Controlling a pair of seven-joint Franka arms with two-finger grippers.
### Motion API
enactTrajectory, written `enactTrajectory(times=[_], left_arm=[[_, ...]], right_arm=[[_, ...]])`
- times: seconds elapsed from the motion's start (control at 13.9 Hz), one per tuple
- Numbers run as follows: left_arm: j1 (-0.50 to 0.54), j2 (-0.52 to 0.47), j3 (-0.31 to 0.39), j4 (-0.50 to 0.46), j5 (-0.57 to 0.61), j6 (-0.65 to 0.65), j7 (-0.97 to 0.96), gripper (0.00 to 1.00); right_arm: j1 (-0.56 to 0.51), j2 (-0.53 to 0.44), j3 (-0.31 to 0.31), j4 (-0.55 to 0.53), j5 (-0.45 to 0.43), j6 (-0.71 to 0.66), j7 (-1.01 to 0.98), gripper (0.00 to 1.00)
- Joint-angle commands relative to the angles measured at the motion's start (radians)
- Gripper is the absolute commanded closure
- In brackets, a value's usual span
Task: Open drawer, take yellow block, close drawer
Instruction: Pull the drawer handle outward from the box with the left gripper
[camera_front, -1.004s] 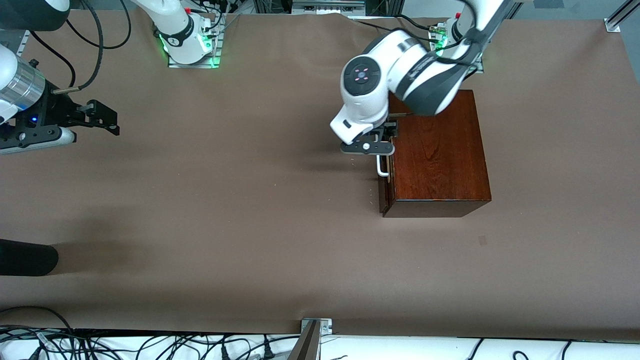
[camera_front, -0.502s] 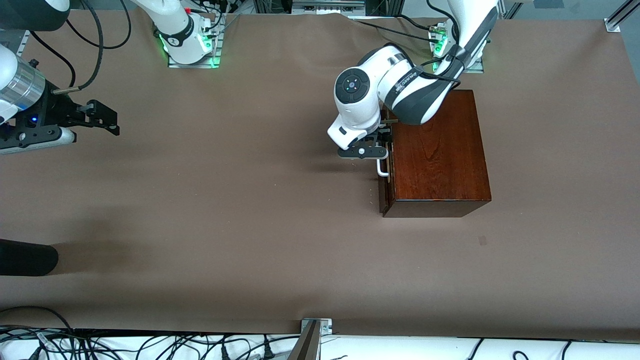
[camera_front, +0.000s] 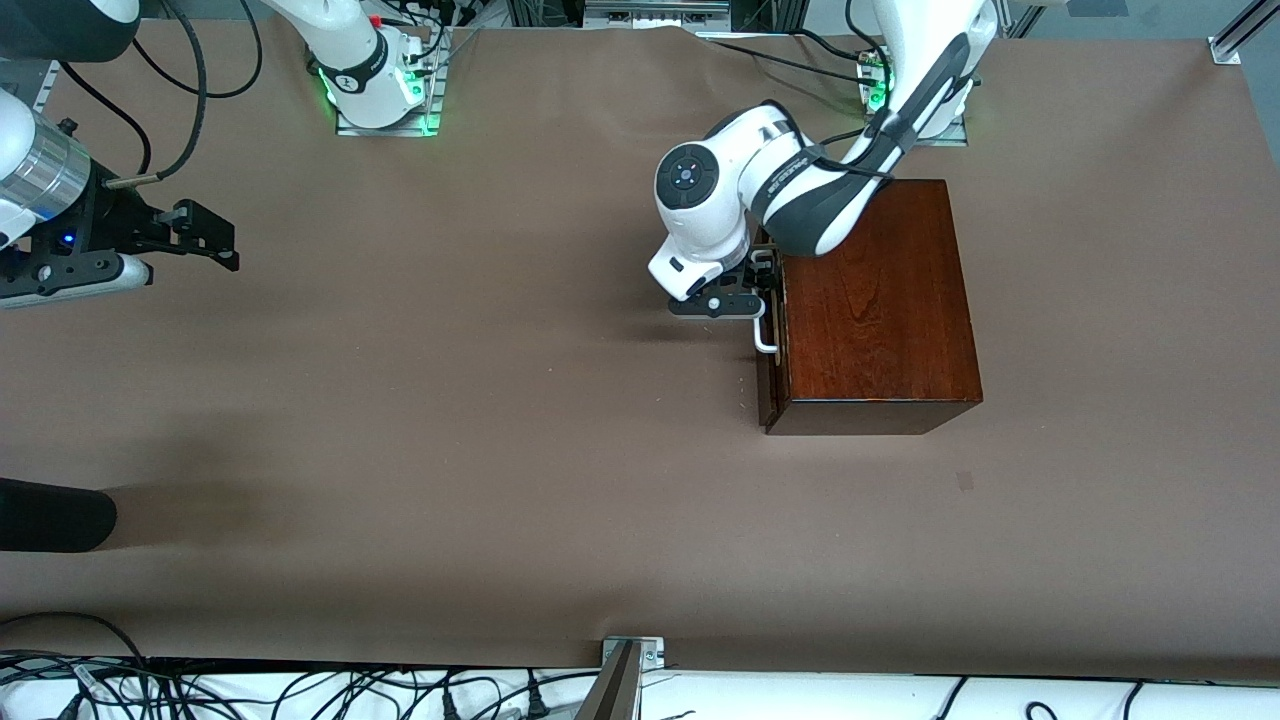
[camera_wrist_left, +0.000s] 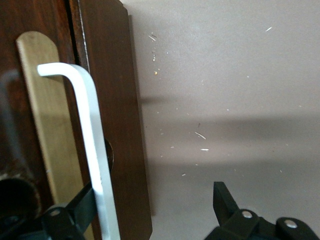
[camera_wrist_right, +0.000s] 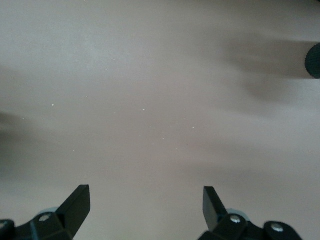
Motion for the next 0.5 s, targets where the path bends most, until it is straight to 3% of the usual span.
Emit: enactTrajectory(times=[0.0, 0.43], left_arm=[[-0.007, 0.015, 0.000, -0.001, 0.039, 0.022, -0.034, 0.00], [-0.045, 0.055, 0.000, 0.006, 0.037, 0.105, -0.117, 0.00]], right_arm=[[0.003, 0.001, -0.002, 0.011, -0.011, -0.010, 0.010, 0.00], [0.003, 0.001, -0.002, 0.011, -0.011, -0.010, 0.010, 0.00]])
